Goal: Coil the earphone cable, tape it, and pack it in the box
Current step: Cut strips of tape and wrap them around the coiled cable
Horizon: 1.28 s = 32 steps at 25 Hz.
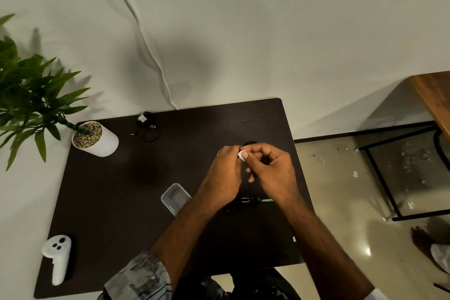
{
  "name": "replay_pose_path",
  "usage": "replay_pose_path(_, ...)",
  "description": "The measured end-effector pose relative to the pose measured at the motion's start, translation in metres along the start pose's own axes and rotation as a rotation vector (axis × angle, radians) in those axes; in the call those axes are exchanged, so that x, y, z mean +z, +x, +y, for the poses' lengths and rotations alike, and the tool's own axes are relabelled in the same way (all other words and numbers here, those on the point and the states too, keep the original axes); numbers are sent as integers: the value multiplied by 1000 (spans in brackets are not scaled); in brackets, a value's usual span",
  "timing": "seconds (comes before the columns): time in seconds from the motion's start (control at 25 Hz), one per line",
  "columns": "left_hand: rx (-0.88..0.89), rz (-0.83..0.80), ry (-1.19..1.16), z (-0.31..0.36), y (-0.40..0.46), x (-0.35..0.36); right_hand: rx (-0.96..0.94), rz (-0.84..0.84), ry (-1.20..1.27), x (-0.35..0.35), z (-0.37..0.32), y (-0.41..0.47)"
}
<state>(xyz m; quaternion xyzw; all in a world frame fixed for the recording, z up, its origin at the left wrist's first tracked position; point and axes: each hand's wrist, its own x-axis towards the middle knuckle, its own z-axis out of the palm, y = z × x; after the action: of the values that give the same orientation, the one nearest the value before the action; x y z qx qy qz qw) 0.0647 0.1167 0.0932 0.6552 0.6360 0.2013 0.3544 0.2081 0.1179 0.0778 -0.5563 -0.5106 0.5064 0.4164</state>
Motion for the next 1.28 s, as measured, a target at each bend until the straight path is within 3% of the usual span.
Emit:
replay_pose_path(0.36, 91, -23, 23, -2, -5, 5, 16, 176, 63, 12, 1, -3)
replay_pose_path(0.6, 83, 31, -233, -4, -8, 8, 22, 155, 72, 11, -2, -1)
replay_pose_path(0.72, -17, 173, -289, -2, -5, 14, 58, 135, 59, 11, -8, -1)
replay_pose_path(0.88, -132, 241, -447, -2, -1, 19, 133, 153, 62, 13, -11, 0)
replay_pose_path(1.08, -195, 319, -612, 11, 0, 17, 266, 150, 289, 15, -13, -2)
replay_pose_path(1.28, -154, 351, -673, 12, -3, 13, 364, 34, 510, 9, -21, -3)
